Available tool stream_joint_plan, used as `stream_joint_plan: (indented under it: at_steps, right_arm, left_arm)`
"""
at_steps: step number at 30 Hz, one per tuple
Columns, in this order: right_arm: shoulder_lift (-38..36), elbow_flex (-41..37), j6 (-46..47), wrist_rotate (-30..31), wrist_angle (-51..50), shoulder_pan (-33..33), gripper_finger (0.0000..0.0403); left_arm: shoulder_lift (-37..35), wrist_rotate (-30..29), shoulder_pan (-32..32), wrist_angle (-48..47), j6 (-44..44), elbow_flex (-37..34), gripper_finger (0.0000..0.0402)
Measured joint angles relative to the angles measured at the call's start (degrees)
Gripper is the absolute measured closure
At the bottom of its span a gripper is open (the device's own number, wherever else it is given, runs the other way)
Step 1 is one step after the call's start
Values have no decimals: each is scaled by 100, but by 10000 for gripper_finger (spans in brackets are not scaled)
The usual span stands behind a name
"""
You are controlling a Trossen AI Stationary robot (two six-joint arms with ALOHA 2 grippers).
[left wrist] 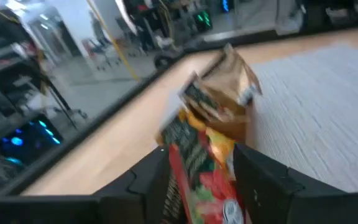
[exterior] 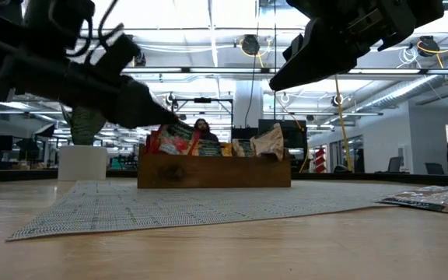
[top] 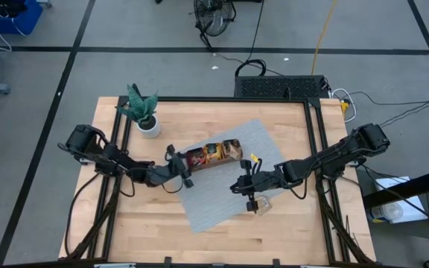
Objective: Pick & Place Tea
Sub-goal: Put the red tea into the left part of the wooden organizer
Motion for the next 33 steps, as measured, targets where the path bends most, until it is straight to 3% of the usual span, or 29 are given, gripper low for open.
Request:
stream_joint_plan:
  at_steps: [8,11,13,15,18,21,24,28,33]
  right_arm:
    - [0,0,2,0,2,-2,399]
    - [0,0,2,0,2,-1,399]
    - [0,0,2,0,2,1,399]
    - [0,-2,2,0,2,-2,399]
    - [0,-2,3,0,5,-2,399]
    - [0,-4,32,0,42,-2,399]
    - [0,-4,67,0,40,-2,399]
    - [0,-4,68,0,42,-2,399]
    - [0,-4,68,-13,13,-2,399]
  left_arm:
    - [-188,-913,-249,371,658,6,202]
    - [-281,-789,-293,314,872,12,213]
    - [-373,-563,-302,-59,849,150,242]
    - [-521,-101,-271,-1009,637,475,295]
    - [-603,625,-180,-3415,225,1412,381]
    - [-438,682,-71,-5925,-353,2588,394]
    - [-179,851,102,-7693,-683,3496,397]
    - [17,1314,366,-8509,-669,4055,399]
    - [55,1653,663,-8844,-797,4007,400]
